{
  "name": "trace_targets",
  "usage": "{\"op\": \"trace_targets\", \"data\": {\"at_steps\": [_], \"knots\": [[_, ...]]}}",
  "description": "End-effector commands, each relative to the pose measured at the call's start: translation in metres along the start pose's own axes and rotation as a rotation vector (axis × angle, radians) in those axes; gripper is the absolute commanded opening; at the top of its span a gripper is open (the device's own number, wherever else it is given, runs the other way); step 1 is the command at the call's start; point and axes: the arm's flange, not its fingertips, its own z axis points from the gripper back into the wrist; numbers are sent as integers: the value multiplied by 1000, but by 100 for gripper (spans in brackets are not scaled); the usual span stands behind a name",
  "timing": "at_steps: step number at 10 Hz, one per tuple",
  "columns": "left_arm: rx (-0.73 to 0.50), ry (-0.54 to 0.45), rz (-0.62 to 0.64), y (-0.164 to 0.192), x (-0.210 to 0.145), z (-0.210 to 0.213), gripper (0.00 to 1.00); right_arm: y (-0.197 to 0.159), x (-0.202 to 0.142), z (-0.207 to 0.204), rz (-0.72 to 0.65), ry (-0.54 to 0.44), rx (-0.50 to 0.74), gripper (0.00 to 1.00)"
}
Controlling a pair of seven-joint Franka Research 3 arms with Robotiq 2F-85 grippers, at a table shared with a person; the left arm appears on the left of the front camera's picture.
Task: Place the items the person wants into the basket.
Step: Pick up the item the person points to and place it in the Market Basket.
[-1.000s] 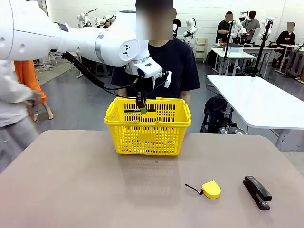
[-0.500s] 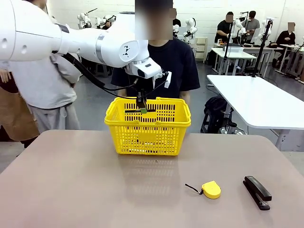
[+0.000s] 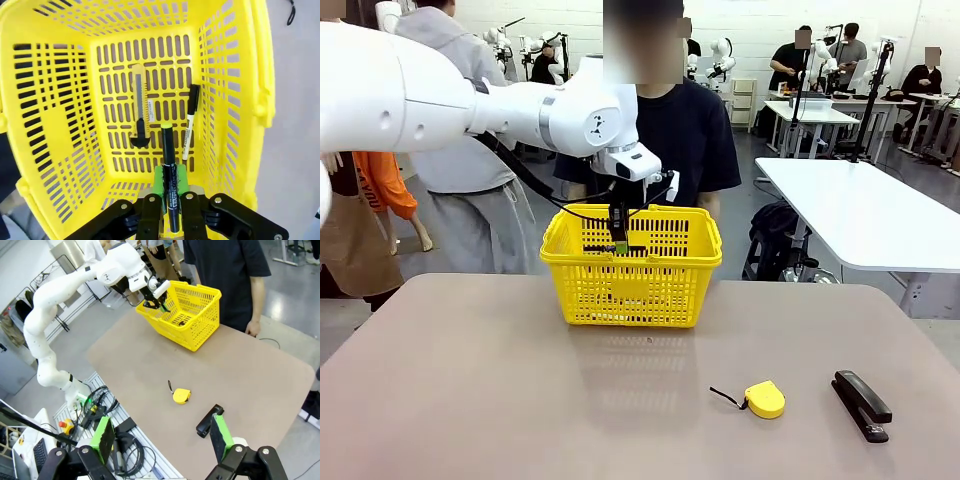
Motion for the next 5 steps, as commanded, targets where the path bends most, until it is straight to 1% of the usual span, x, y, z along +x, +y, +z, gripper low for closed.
{"op": "trace_targets", "data": {"at_steps": [1,2,4,5], "knots": [[-17,46,30,11,12,-6,11,0,2,1,17,-20,20,100],[-28,56,29,17,11,-8,11,0,2,1,17,-20,20,100],[-27,52,41,13,11,-15,11,0,2,1,17,-20,20,100],[-33,52,31,15,11,-13,57,0,2,1,17,-20,20,100]]}}
